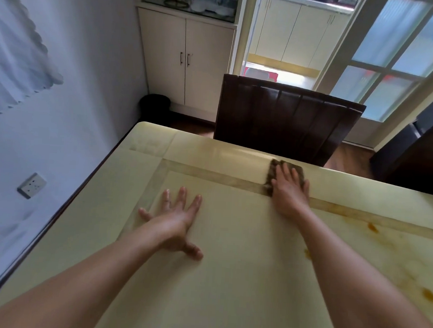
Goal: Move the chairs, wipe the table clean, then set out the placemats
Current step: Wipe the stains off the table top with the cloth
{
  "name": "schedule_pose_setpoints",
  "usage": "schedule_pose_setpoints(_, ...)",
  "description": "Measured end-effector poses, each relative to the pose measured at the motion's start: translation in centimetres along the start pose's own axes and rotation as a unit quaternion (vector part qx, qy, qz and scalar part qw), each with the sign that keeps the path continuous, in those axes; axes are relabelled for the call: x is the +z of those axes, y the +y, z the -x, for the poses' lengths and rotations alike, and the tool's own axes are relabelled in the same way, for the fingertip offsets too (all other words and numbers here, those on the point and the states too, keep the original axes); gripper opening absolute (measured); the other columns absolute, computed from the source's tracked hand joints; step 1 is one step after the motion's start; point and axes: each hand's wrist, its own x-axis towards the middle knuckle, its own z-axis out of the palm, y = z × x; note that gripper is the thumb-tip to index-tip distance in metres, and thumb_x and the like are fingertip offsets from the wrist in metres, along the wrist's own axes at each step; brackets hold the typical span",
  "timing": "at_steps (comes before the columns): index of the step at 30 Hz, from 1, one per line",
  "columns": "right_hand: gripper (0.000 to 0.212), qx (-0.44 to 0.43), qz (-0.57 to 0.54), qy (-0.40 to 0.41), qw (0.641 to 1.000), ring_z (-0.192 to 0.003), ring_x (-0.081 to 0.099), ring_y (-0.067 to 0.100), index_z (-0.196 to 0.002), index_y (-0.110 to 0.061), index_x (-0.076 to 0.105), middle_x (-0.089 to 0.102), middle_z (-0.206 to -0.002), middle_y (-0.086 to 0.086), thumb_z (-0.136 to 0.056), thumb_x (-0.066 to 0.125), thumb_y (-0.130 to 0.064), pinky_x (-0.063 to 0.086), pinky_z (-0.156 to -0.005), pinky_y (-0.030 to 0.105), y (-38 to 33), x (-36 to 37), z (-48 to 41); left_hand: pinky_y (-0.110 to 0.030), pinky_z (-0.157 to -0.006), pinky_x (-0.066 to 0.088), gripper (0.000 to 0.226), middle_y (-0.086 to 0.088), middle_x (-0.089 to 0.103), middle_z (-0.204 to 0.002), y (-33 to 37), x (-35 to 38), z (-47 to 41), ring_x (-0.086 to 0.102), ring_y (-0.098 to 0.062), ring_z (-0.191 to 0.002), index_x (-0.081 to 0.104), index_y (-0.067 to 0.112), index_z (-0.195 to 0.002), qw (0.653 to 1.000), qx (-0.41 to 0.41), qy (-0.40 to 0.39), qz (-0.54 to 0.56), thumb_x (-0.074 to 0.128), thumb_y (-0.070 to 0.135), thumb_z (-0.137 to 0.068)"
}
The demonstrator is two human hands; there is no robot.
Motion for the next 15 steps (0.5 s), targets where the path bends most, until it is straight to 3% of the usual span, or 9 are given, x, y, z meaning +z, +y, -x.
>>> schedule_pose_setpoints(6, 0.054, 0.077, -0.004, 0.039, 0.996, -0.148, -0.007, 0.023, -0.153, -0.017, 0.009, -0.005, -0.161, 0.0, -0.102, 0.025, -0.021, -0.006, -0.119, 0.049, -1.3, 0.5, -0.3, -0.076, -0.102, 0.002, 0.125, 0.0, -0.039, -0.15, 0.1, 0.1, -0.1, -0.033, -0.033, -0.138, -0.024, 0.034, -0.145, 1.0, -0.001, 0.003, 0.006, 0.073, 0.054, -0.069)
schedule_pose_setpoints(11, 0.055, -0.076, 0.02, 0.005, 0.997, -0.148, -0.009, 0.021, -0.153, -0.018, 0.008, -0.005, -0.161, -0.002, -0.101, 0.027, -0.021, -0.009, -0.118, 0.046, -9.7, 2.7, -1.2, -0.076, -0.102, 0.001, 0.125, 0.0, -0.038, -0.15, 0.2, -0.1, 0.0, -0.033, -0.033, -0.138, -0.023, 0.034, -0.145, 1.0, 0.0, 0.002, 0.014, 0.074, 0.052, -0.069)
schedule_pose_setpoints(15, 0.054, -0.135, 0.029, -0.031, 0.99, -0.148, -0.01, 0.021, -0.153, -0.017, 0.006, -0.007, -0.161, -0.003, -0.102, 0.023, -0.024, -0.01, -0.118, 0.045, -13.0, 2.9, -3.1, -0.076, -0.103, 0.0, 0.125, 0.001, -0.038, -0.15, 0.1, 0.0, 0.0, -0.034, -0.032, -0.138, -0.023, 0.035, -0.145, 1.0, 0.0, 0.001, 0.014, 0.074, 0.052, -0.069)
